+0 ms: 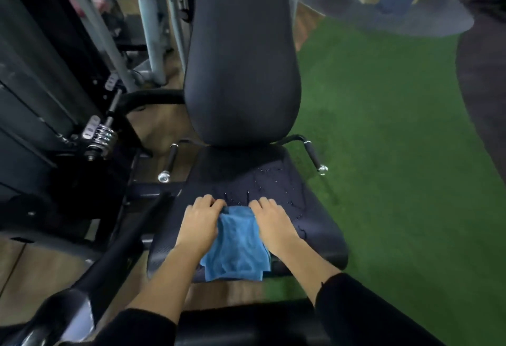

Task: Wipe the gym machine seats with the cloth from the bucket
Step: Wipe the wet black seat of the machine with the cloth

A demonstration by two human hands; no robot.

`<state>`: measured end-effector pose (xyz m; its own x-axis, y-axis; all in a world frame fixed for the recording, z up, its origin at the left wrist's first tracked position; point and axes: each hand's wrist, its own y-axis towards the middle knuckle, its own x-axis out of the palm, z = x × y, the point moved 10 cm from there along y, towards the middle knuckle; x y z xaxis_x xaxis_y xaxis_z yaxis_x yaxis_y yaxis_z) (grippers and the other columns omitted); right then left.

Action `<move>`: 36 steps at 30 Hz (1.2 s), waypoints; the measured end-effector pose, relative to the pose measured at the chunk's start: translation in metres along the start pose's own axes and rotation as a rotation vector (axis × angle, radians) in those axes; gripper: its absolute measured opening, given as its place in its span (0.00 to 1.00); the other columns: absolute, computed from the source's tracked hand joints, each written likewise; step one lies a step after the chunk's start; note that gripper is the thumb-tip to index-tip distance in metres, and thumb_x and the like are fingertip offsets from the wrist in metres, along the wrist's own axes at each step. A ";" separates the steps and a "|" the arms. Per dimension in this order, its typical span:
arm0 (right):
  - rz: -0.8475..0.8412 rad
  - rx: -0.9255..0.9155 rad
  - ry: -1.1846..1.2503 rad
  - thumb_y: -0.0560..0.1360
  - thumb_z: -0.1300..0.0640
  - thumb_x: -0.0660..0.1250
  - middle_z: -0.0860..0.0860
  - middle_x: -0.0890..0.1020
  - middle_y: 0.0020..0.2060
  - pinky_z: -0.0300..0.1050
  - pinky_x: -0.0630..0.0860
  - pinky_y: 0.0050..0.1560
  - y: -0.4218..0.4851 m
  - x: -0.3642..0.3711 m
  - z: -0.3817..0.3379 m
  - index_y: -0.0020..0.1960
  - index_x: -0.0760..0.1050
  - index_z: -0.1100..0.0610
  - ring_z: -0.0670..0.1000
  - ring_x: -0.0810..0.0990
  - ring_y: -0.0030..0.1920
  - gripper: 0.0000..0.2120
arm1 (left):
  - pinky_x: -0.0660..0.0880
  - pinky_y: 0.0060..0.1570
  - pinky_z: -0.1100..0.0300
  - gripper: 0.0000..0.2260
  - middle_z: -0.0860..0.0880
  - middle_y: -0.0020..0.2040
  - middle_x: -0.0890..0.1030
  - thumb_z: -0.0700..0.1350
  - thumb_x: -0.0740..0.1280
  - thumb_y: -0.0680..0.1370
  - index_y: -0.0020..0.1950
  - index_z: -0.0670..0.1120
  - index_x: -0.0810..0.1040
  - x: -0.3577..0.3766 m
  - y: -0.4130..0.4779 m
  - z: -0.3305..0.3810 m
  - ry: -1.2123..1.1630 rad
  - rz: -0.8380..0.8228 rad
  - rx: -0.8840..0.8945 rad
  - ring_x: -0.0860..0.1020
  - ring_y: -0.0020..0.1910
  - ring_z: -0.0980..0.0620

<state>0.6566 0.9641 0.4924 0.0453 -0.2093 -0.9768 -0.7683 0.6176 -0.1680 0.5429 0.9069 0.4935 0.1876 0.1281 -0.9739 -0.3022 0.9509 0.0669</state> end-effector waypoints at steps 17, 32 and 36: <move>-0.077 0.033 0.106 0.77 0.38 0.30 0.53 0.58 0.75 0.51 0.44 0.75 0.041 0.092 0.108 0.76 0.55 0.59 0.54 0.54 0.76 0.38 | 0.55 0.68 0.39 0.23 0.42 0.70 0.69 0.55 0.55 0.78 0.69 0.46 0.71 0.077 0.022 0.020 0.070 -0.043 -0.288 0.64 0.71 0.38; -0.068 0.091 0.229 0.70 0.35 0.20 0.49 0.43 0.76 0.45 0.31 0.71 0.022 0.109 0.140 0.77 0.42 0.56 0.49 0.36 0.75 0.43 | 0.43 0.65 0.27 0.25 0.56 0.78 0.44 0.67 0.42 0.77 0.74 0.67 0.45 0.110 -0.001 -0.027 0.059 -0.311 -0.711 0.39 0.76 0.44; -0.069 0.066 0.224 0.74 0.38 0.29 0.49 0.41 0.76 0.45 0.32 0.71 0.027 0.105 0.127 0.77 0.41 0.56 0.48 0.34 0.75 0.37 | 0.43 0.66 0.29 0.26 0.55 0.78 0.46 0.64 0.39 0.77 0.75 0.65 0.46 0.124 0.021 0.000 0.060 -0.364 -0.505 0.43 0.76 0.43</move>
<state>0.7220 1.0549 0.3687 -0.0522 -0.4115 -0.9099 -0.7248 0.6424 -0.2489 0.5598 0.9423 0.3741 0.3133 -0.2095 -0.9263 -0.6360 0.6780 -0.3685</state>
